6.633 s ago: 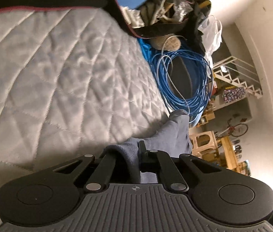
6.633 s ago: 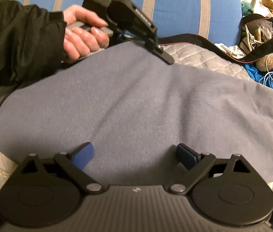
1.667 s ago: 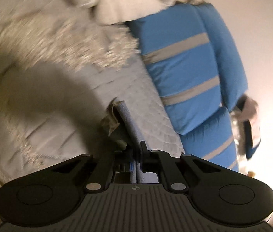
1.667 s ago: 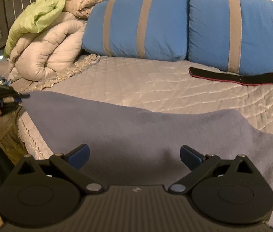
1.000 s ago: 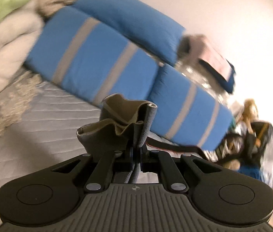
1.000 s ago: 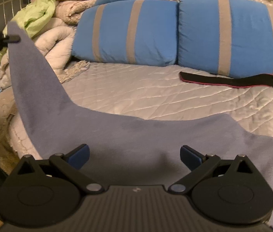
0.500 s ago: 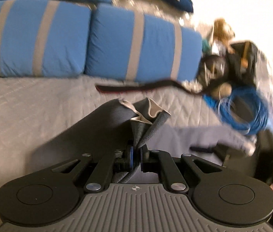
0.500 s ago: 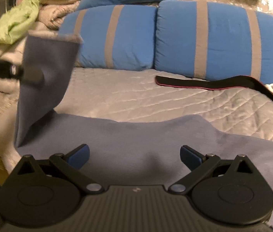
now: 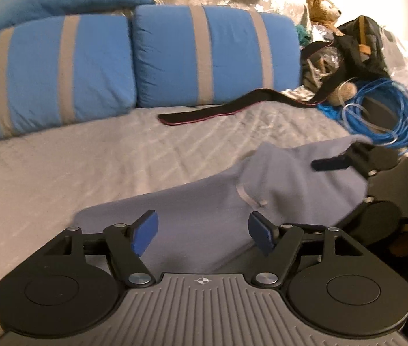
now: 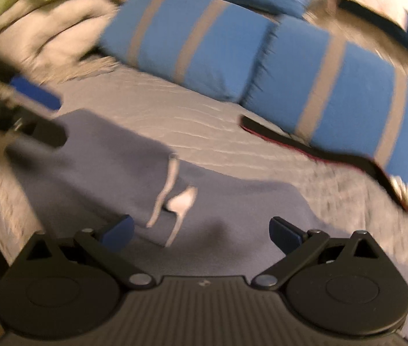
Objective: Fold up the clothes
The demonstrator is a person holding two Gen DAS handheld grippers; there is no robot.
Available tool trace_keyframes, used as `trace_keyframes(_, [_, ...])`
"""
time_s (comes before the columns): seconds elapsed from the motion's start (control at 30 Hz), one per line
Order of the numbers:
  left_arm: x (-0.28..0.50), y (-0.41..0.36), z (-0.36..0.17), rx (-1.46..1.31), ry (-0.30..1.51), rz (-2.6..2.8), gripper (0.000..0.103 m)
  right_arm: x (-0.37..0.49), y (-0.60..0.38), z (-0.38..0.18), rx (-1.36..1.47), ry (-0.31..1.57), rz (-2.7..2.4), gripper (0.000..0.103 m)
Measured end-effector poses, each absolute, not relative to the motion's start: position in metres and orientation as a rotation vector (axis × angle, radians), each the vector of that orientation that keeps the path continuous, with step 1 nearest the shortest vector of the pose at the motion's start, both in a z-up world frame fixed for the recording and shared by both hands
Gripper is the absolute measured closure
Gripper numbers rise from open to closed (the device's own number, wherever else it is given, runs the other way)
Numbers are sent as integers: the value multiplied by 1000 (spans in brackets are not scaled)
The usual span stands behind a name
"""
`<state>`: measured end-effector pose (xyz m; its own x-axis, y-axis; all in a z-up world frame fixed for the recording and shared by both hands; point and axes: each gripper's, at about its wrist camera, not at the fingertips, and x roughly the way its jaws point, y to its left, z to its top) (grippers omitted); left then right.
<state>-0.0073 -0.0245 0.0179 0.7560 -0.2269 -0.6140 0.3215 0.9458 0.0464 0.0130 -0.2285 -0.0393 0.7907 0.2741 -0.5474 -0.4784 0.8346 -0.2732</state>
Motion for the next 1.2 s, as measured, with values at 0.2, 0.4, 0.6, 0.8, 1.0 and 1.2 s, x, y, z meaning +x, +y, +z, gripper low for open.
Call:
trace_keyframes(0.2, [-10,-20,14,205,655,-222,35,-12,-192,-63,-766,368,393,0])
trace_keyframes(0.4, [-12,-22,19,229,627,-195,35,-30,-172,-95,-1123,194,337,1])
trace_keyframes(0.6, [-17,-22,24,255,589,-162,35,-30,-159,-103,-1267,137,337,6])
trace_keyframes(0.8, [-20,-17,32,282,519,-53,35,-32,-148,-108,-1395,116,391,20])
trace_keyframes(1.0, [-23,-6,34,293,506,-6,35,-29,-138,-110,-1471,125,409,51])
trace_keyframes(1.2, [-26,7,28,314,519,3,35,-26,-134,-117,-1524,165,487,58])
